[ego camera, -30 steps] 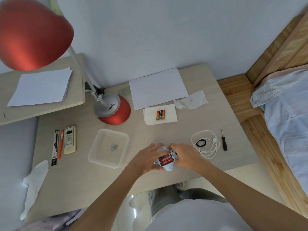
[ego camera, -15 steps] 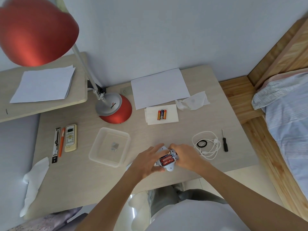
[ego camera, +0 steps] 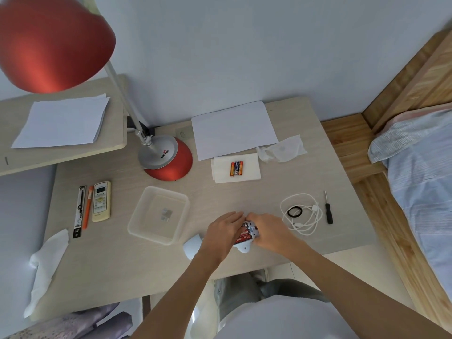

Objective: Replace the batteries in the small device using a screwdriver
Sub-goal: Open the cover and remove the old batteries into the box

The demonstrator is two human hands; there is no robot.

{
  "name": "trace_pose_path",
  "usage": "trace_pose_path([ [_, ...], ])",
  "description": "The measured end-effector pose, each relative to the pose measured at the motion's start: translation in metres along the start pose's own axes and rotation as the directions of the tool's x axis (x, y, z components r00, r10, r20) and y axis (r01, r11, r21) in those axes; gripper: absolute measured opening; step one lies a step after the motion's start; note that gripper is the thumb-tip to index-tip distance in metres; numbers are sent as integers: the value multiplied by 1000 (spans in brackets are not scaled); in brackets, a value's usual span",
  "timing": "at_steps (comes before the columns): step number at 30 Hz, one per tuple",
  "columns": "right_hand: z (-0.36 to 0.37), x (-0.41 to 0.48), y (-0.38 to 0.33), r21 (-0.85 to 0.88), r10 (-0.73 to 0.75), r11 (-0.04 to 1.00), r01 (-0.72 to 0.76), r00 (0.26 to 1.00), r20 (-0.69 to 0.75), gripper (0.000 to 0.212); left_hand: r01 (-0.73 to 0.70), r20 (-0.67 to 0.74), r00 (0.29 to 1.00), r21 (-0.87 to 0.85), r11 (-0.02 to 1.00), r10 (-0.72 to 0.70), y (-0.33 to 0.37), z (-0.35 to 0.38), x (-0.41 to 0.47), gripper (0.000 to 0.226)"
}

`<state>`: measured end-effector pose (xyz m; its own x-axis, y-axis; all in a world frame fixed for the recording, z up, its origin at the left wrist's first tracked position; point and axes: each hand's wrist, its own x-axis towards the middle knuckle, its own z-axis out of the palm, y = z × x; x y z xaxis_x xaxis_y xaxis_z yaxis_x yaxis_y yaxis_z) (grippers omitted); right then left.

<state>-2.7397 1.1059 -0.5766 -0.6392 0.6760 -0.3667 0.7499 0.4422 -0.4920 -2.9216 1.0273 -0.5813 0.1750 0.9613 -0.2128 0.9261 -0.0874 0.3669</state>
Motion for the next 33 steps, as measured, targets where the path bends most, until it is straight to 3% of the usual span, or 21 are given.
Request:
trace_pose_path([
  [5, 0, 0, -2, 9, 4, 1000, -4, 1000, -5, 40, -22, 74, 997, 121, 992, 13, -2, 15, -3, 80],
  [10, -1, 1, -2, 5, 21, 1000, -21, 1000, 3, 36, -71, 106, 993, 256, 964, 45, 1, 19, -5, 91],
  [13, 0, 1, -2, 8, 25, 1000, -25, 1000, -2, 33, -124, 89, 991, 303, 945, 101, -2, 23, -3, 86],
  [22, 0, 1, -1, 22, 12, 1000, -12, 1000, 0, 33, -99, 3, 995, 201, 975, 101, 0, 24, -2, 94],
  [29, 2, -3, 1, 35, 23, 999, -24, 1000, 13, 38, -125, -292, 949, -1, 992, 119, 6, 12, -20, 58],
  [33, 3, -2, 3, 0, 43, 999, -43, 998, 40, 45, -102, -412, 910, -123, 987, 42, 2, -13, -40, 33],
])
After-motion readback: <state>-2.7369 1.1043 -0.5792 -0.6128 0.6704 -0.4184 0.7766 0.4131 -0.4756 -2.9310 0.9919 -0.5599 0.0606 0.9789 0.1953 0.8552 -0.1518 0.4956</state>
